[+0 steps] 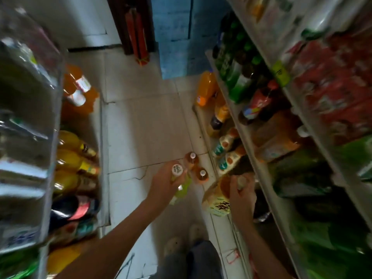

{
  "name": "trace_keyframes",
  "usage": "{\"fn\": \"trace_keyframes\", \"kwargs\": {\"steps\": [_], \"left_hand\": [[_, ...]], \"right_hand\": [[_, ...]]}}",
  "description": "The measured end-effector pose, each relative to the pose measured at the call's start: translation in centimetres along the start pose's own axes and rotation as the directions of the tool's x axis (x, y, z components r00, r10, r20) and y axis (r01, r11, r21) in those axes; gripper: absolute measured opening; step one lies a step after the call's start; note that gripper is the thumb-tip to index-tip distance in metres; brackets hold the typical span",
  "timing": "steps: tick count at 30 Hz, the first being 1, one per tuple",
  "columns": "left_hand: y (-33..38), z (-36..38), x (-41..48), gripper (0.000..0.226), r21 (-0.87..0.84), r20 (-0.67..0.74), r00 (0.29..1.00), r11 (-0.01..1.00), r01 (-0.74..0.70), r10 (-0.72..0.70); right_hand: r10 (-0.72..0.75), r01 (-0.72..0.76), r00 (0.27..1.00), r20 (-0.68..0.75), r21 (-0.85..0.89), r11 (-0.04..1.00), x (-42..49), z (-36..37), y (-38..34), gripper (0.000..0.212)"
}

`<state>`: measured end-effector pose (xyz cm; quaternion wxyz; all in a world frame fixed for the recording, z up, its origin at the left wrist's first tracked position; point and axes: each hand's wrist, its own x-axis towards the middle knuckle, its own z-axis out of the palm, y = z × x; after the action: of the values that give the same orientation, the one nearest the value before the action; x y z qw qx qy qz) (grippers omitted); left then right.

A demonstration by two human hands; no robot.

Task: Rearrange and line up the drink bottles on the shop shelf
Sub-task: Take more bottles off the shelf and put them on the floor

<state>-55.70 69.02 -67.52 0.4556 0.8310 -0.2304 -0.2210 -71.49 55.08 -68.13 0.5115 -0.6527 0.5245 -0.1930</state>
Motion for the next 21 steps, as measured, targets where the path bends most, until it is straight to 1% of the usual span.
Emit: {"fn": "trace_keyframes", "kwargs": {"steps": [2,3,5,7,10,12,15,17,21], "left_hand": [[-3.4,2.1,1.6,0.014,0.014,0.001,1.0,1.0,-0.027,0.027],[-5.4,3.5,2.7,0.014,0.022,-0.004,0.999,0.999,-0.043,0.043],[-9.7,6.4,4.9,0.015,0.018,0.007,0.999,0.999,-0.041,0.041],[-14.0,9.4,7.1,0.015,0.018,0.013,1.0,1.0,-0.02,0.02],[-20.3,14.0,10.2,0.016,0.037,0.001,1.0,0.999,-0.001,0.001],[-24.2,17.2,12.2,0.013,0.048,-0.022,1.0,0.999,0.021,-0.019],[-29.1,21.3,15.3,0.011,0.052,-0.031,0.999,0.998,0.039,-0.037],[-31.7,23.5,16.8,0.012,0.06,-0.046,0.998,0.997,0.051,-0.048],[-35.6,26.6,18.9,0.013,0.083,-0.077,0.997,0.996,0.024,-0.018]], "right_hand": [[0.076,-0.075,0.997,0.01,-0.029,0.997,2.2,2.2,4.5,0.027],[0.089,-0.089,0.996,-0.006,-0.072,0.993,3.5,3.7,6.8,0.036],[0.083,-0.103,0.99,-0.118,-0.176,0.979,6.0,6.6,11.4,0.051],[0.07,-0.107,0.979,-0.189,-0.189,0.976,8.4,9.3,15.8,0.058],[0.113,-0.152,0.968,-0.222,-0.165,0.975,12.2,12.6,22.9,0.055],[0.128,-0.168,0.961,-0.246,-0.149,0.974,14.5,14.5,27.5,0.047],[0.052,-0.093,0.961,-0.27,-0.14,0.986,17.5,17.0,33.0,0.033],[0.022,-0.062,0.962,-0.272,-0.138,0.988,18.7,18.0,35.9,0.029],[-0.028,0.0,0.962,-0.271,-0.103,0.995,20.0,19.1,39.0,0.019]]}}
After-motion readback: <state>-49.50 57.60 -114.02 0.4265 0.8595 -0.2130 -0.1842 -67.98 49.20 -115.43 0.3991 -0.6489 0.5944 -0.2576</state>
